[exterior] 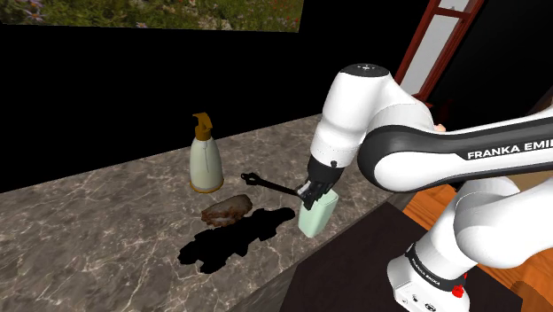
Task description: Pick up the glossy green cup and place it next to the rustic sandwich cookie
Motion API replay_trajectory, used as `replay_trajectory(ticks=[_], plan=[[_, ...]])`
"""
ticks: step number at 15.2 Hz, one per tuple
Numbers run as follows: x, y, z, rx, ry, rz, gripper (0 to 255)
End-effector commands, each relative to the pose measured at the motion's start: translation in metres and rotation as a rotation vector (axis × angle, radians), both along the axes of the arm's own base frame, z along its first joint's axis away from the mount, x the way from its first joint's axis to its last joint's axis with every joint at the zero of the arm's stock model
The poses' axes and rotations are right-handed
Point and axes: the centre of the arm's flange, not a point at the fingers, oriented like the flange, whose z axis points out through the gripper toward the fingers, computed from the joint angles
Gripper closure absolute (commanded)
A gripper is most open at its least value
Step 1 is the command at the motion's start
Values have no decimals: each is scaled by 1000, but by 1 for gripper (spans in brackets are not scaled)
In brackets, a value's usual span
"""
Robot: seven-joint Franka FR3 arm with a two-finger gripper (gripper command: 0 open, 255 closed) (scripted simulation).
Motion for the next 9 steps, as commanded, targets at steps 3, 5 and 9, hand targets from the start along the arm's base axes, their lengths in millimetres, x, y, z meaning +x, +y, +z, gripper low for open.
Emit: replay_trajectory(ticks=[3,5,9], plan=[[0,0,0,0,0,0,255],[0,0,0,0,0,0,0],[0,0,0,0,0,0,0]])
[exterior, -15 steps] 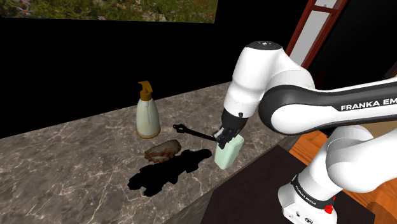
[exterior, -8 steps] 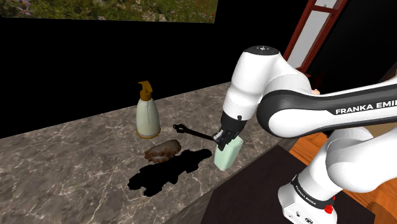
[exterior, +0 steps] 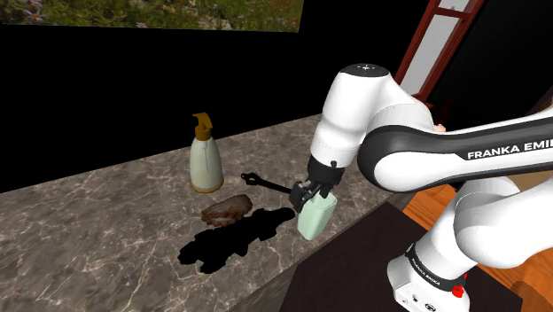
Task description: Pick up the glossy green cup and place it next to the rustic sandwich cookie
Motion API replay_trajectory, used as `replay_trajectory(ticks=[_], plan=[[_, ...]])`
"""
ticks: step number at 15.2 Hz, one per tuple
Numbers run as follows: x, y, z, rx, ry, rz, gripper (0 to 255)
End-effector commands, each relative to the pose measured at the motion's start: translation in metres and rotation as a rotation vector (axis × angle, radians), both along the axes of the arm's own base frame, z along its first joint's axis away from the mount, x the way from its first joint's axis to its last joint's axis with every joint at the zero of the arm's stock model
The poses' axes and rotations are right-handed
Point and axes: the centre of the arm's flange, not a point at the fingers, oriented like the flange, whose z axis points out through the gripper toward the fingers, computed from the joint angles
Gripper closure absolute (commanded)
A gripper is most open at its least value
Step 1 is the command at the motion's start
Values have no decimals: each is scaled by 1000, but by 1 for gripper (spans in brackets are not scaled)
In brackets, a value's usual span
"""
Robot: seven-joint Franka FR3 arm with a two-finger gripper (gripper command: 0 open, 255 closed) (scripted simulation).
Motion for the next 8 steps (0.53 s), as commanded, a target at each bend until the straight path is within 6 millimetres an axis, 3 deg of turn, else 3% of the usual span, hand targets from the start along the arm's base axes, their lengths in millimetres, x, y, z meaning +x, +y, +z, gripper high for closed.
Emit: replay_trajectory(ticks=[1,4,8], plan=[[-1,0,13,0,0,0,0],[-3,1,50,0,0,0,0],[-3,1,50,0,0,0,0]])
